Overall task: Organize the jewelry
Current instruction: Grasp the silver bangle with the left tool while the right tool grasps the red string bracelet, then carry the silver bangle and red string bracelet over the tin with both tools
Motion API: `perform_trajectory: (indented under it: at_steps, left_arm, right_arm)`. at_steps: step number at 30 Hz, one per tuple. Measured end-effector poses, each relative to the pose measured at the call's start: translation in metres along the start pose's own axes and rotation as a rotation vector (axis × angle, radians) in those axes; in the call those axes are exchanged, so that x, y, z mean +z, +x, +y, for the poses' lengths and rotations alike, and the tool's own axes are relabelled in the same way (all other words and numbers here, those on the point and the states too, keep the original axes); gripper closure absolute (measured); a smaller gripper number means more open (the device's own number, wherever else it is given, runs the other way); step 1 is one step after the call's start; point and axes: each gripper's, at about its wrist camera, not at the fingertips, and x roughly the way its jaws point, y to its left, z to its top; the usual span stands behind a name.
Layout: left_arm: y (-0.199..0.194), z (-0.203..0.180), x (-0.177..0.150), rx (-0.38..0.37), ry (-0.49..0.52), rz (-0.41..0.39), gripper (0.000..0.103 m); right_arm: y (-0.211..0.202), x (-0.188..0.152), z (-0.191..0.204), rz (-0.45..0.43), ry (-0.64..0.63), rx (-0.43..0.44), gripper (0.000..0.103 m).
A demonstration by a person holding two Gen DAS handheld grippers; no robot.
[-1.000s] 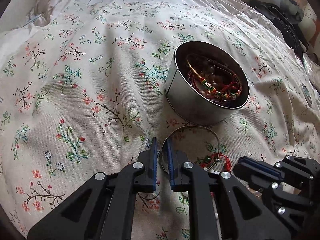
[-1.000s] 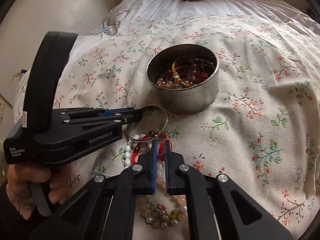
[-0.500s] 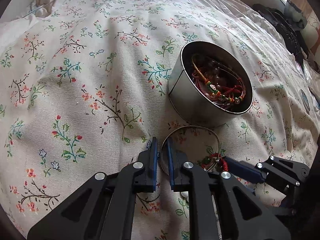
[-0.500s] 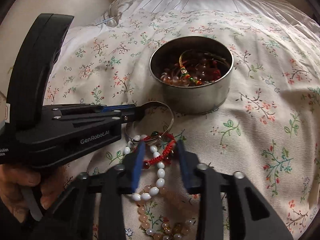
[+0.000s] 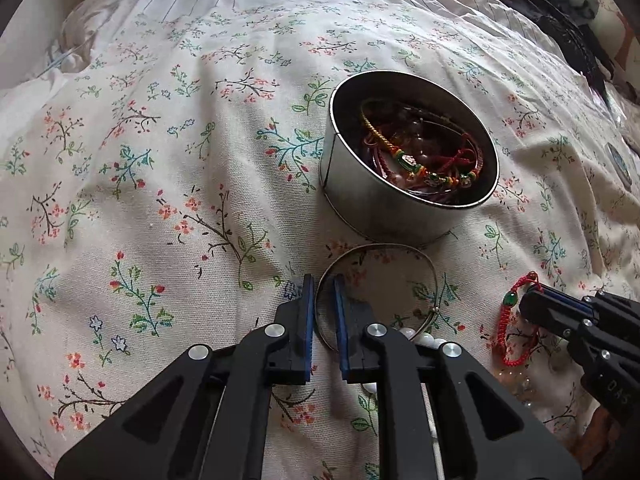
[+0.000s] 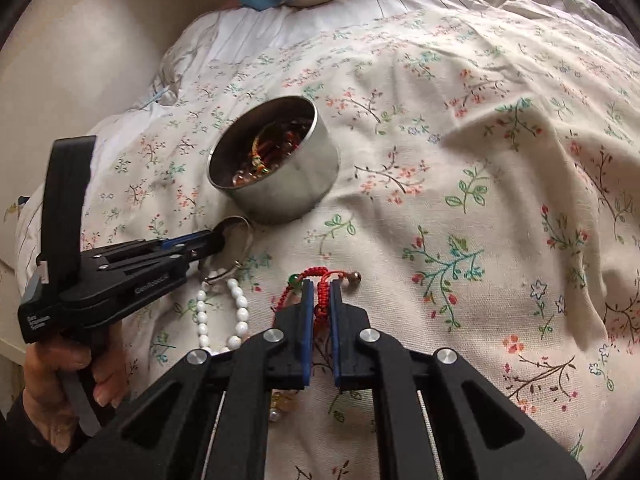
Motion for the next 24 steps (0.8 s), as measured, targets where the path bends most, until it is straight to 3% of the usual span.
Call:
perform_trajectory:
  at_steps: [2, 7, 9, 15, 19, 24]
  left_arm:
    - [-0.001, -0.005, 0.0, 0.024, 0.028, -0.009, 0.092]
    - [0.001, -0.022, -0.003, 0.137, 0.156, -0.038, 0.093]
    - [0.001, -0.031, -0.005, 0.158, 0.217, -0.046, 0.098]
    - [-0.028, -0.012, -0.005, -0.066, 0.095, -0.067, 0.1]
    - [-0.043, -0.005, -0.009, -0.121, 0.053, -0.109, 0.1]
    - [-0.054, -0.003, -0.005, -0.111, 0.042, -0.174, 0.1]
  right_arm:
    - [0.003, -0.001, 0.001, 0.001, -0.019, -0.013, 0.089]
    - [0.012, -0.001, 0.009, 0.023, -0.079, -0.069, 0.089]
    - [0.009, -0.001, 0.008, 0.016, -0.076, -0.071, 0.094]
    - [-0.017, 0.0, -0.007, -0.076, 0.025, 0.035, 0.095]
    - [-0.031, 0.002, -0.01, -0.138, 0.052, 0.072, 0.095]
    - [-0.043, 0.003, -0.006, -0.188, 0.042, 0.088, 0.095]
